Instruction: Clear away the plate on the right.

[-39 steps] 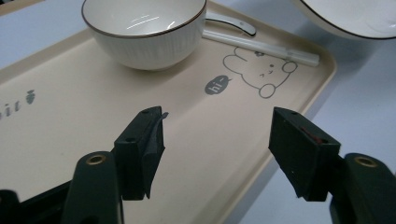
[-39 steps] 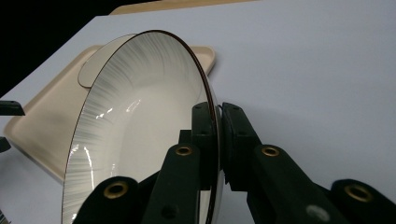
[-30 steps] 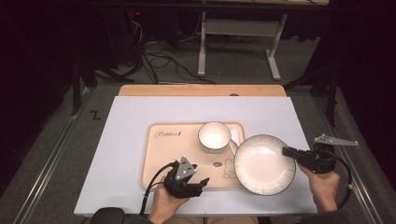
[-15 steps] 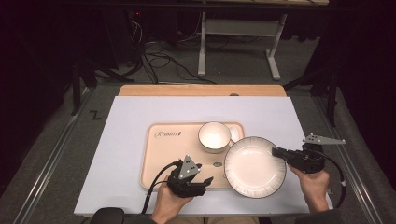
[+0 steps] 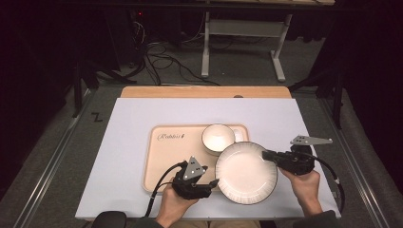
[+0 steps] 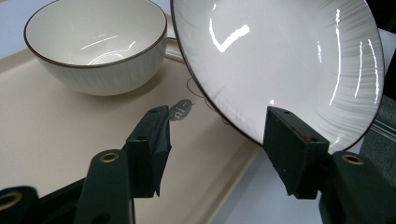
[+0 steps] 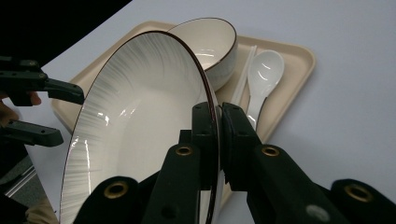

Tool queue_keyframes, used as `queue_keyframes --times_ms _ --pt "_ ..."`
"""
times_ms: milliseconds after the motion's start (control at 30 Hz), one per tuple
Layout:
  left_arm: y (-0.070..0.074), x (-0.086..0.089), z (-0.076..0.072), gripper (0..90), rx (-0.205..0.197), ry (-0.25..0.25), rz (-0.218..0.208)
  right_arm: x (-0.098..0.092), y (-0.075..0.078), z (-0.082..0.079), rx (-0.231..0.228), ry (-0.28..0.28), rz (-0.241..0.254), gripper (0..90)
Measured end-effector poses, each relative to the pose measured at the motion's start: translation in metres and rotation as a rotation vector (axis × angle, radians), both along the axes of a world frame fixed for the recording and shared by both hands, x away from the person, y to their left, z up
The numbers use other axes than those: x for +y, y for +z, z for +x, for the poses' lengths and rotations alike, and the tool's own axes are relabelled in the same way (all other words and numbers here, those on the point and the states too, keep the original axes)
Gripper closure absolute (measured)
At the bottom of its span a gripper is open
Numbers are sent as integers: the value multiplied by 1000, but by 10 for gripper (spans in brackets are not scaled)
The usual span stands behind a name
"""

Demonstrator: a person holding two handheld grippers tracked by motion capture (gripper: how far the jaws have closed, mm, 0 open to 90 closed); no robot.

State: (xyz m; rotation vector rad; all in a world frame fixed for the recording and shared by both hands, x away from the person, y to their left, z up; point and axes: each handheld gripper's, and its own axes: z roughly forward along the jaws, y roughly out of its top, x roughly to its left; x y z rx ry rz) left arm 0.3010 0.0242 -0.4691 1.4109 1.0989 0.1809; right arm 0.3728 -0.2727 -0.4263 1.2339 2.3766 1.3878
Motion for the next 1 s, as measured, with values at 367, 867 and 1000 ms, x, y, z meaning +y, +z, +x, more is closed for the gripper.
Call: queue_keyframes --times_ms 367,867,1000 --pt "-4 0 5 501 23 21 12 20 0 -1 -7 41 11 859" --pt "-5 2 12 657 118 46 -38 28 0 -5 -49 53 7 858" --pt "3 11 14 730 104 69 -96 31 3 -8 -70 62 3 857"
